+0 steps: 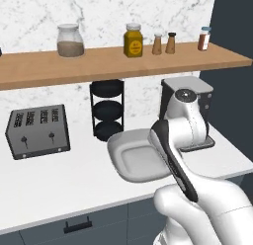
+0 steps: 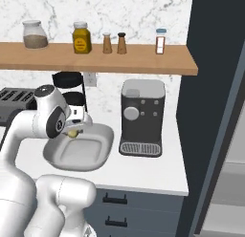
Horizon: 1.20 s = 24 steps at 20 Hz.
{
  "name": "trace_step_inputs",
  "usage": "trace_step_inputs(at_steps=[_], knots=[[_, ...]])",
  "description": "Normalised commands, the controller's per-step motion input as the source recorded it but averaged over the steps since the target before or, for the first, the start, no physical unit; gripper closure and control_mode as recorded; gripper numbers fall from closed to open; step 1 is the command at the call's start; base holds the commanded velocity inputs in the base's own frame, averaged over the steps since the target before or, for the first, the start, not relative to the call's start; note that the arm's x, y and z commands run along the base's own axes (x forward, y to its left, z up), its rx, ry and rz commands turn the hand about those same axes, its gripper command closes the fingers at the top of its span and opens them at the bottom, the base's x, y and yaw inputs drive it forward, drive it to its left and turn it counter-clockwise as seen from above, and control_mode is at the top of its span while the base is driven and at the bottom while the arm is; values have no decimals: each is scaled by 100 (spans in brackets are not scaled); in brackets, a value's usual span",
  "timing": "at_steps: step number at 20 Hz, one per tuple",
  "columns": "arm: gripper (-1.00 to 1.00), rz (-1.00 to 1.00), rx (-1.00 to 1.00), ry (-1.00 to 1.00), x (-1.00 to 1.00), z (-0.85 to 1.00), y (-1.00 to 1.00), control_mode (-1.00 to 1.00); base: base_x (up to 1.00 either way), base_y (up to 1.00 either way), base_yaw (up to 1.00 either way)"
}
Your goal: Place one cucumber and one chicken drumstick in each tupperware on the nearby counter, to pack two identical lunches.
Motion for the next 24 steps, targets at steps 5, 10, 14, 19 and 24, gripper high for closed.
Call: trace_step_inputs(at_steps=[5, 10, 14, 19, 24], knots=[[100, 1, 0, -1, 32, -64, -3, -100, 0, 0, 0], [100, 1, 0, -7, 37, -53, 0, -100, 0, 0, 0], [100, 1, 1, -5, 34, -47, -7, -100, 0, 0, 0], [100, 0, 0, 0, 15, -29, -1, -100, 0, 0, 0], [-100, 0, 0, -1, 5, -16, 0, -100, 0, 0, 0]])
